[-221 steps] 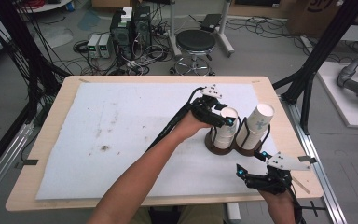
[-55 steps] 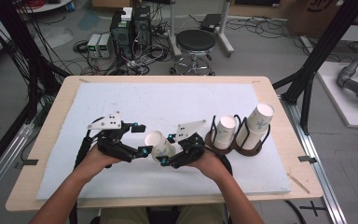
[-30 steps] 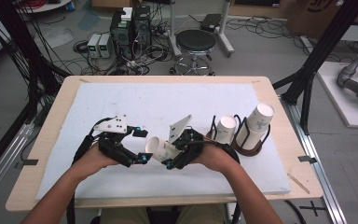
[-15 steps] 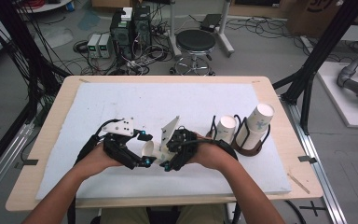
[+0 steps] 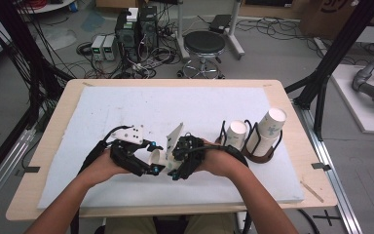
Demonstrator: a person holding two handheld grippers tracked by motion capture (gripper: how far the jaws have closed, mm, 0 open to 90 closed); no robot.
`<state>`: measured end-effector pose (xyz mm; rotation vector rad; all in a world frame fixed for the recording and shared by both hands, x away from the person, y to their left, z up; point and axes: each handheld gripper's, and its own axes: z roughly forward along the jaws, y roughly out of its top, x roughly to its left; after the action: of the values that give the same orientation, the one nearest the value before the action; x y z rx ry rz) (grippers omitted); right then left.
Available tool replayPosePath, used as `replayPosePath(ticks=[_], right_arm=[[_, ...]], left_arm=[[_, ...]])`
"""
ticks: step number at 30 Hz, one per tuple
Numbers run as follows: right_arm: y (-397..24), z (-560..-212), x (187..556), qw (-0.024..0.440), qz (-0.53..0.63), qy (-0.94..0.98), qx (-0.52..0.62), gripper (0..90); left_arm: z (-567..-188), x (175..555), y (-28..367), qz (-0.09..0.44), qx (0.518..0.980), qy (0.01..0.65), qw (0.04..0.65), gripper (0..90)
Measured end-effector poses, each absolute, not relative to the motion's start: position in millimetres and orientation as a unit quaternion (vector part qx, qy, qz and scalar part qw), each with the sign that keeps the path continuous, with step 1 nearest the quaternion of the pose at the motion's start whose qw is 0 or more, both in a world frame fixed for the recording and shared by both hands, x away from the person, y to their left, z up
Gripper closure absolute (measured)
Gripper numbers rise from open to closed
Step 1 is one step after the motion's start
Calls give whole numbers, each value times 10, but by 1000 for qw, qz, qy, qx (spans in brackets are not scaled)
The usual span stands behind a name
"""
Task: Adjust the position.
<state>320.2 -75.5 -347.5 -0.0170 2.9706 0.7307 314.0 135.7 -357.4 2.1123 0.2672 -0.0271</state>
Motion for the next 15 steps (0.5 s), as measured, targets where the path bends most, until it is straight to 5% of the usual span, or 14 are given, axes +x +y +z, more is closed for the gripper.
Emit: replayPosePath(ticks=[7, 15], right_arm=[[-818, -3482, 3217, 55, 279, 959, 4, 217], [-1124, -3389, 3222, 43, 399, 914, 59, 196]], left_arm=[[-3556, 3150, 1393, 2, 862, 115, 494, 372], [-3590, 3168, 1512, 4, 836, 128, 534, 373]])
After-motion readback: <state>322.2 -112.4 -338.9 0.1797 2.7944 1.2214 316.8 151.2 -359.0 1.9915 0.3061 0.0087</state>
